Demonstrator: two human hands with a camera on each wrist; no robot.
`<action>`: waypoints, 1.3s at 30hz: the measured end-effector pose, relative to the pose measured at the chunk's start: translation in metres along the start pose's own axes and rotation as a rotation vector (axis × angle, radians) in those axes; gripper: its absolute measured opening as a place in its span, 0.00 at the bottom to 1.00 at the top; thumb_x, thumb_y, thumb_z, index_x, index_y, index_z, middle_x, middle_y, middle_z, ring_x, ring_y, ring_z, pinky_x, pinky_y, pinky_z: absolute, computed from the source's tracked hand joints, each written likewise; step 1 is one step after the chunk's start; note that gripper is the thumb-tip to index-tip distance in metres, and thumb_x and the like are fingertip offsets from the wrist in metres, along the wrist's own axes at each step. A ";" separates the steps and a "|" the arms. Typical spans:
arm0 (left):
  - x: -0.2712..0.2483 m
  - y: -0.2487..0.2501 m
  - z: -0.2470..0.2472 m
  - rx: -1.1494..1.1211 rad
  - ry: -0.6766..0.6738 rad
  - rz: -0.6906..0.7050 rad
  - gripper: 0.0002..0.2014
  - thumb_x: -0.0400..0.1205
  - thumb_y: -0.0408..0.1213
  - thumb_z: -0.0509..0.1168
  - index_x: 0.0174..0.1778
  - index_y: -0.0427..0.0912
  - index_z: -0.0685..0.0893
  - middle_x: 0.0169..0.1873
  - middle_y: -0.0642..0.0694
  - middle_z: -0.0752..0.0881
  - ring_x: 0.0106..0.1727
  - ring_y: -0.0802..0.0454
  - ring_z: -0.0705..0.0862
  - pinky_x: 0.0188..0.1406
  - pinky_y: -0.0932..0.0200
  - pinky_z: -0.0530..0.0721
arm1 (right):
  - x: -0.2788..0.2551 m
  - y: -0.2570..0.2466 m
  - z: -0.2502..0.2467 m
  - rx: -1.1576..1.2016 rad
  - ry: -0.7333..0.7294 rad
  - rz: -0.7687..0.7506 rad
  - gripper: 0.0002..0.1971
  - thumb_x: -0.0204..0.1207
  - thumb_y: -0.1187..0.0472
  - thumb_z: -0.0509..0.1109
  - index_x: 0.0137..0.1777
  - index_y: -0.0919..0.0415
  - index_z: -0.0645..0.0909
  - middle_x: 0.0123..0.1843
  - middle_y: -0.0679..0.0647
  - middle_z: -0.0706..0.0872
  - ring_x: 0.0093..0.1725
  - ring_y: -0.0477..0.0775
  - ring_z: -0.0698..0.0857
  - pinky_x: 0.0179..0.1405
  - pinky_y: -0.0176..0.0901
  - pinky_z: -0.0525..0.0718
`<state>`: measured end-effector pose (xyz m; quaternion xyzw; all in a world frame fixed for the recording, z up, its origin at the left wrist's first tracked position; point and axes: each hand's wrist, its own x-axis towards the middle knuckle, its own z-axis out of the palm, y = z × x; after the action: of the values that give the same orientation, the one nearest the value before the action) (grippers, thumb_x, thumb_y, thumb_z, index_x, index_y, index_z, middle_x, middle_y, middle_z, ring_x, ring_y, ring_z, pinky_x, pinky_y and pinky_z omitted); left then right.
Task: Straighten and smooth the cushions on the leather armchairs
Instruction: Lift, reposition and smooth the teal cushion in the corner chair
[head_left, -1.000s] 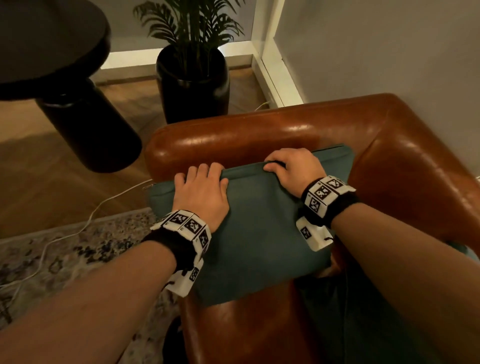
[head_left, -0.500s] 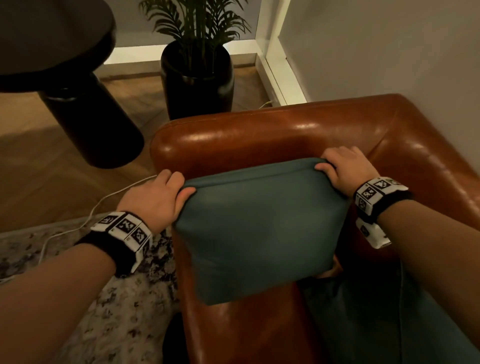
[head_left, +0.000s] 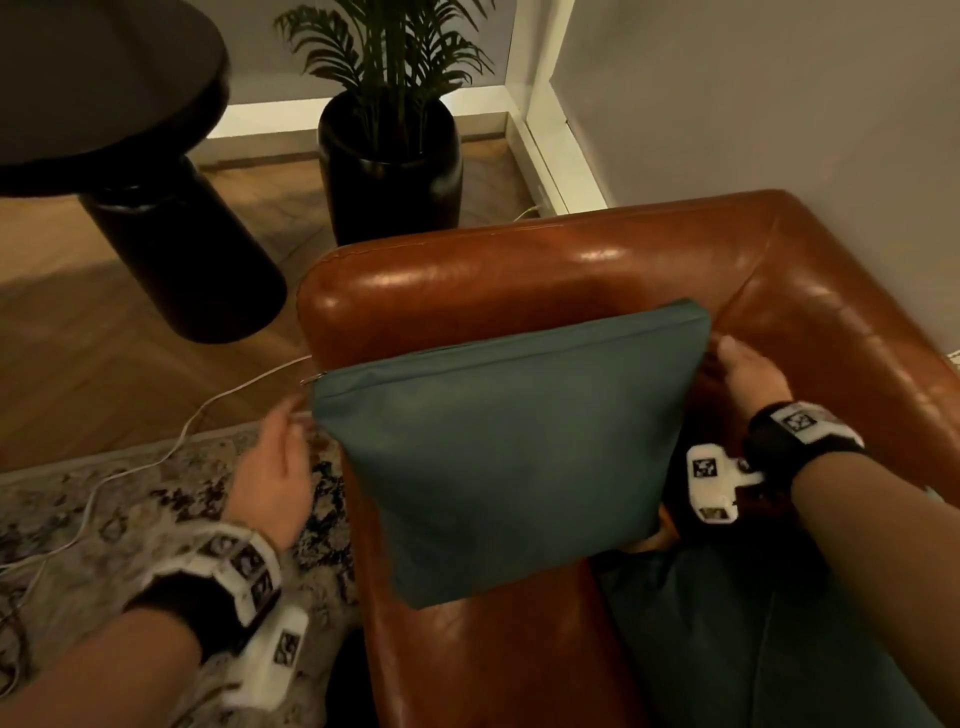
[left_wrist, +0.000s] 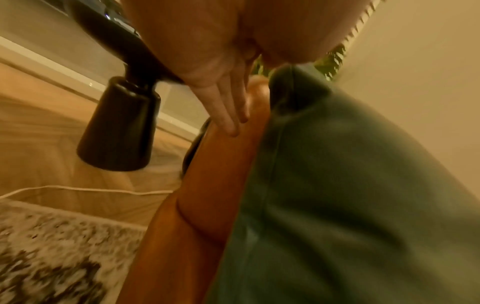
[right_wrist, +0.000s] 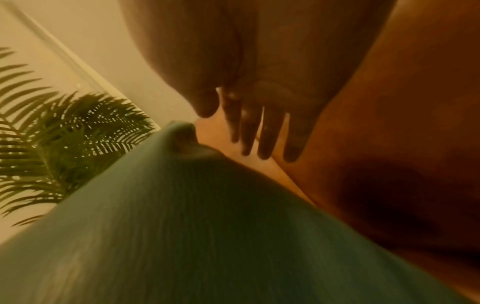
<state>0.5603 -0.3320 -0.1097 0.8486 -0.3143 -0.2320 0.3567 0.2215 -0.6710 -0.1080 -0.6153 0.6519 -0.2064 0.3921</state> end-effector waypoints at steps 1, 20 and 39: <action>-0.011 -0.004 0.012 -0.007 -0.039 -0.023 0.21 0.89 0.42 0.49 0.79 0.46 0.66 0.66 0.46 0.80 0.65 0.45 0.81 0.66 0.51 0.73 | -0.006 0.010 0.008 0.039 -0.032 0.046 0.16 0.77 0.40 0.62 0.54 0.43 0.87 0.66 0.54 0.85 0.68 0.59 0.82 0.73 0.61 0.75; -0.050 -0.001 0.101 -0.362 0.163 -0.481 0.24 0.90 0.46 0.45 0.82 0.44 0.64 0.80 0.43 0.67 0.80 0.43 0.65 0.69 0.63 0.62 | -0.046 0.023 0.033 0.503 0.096 0.428 0.23 0.80 0.40 0.62 0.67 0.51 0.82 0.66 0.50 0.82 0.67 0.55 0.78 0.73 0.54 0.72; -0.072 -0.045 0.155 -0.342 0.064 -0.707 0.24 0.90 0.43 0.46 0.80 0.37 0.65 0.81 0.39 0.65 0.81 0.41 0.64 0.76 0.57 0.61 | -0.059 0.091 0.046 0.407 -0.035 0.464 0.15 0.70 0.40 0.69 0.57 0.31 0.86 0.65 0.42 0.86 0.67 0.57 0.81 0.71 0.62 0.76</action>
<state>0.4314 -0.3283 -0.2303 0.8396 0.0517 -0.3632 0.4006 0.1952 -0.5899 -0.1891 -0.3622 0.7135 -0.2272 0.5551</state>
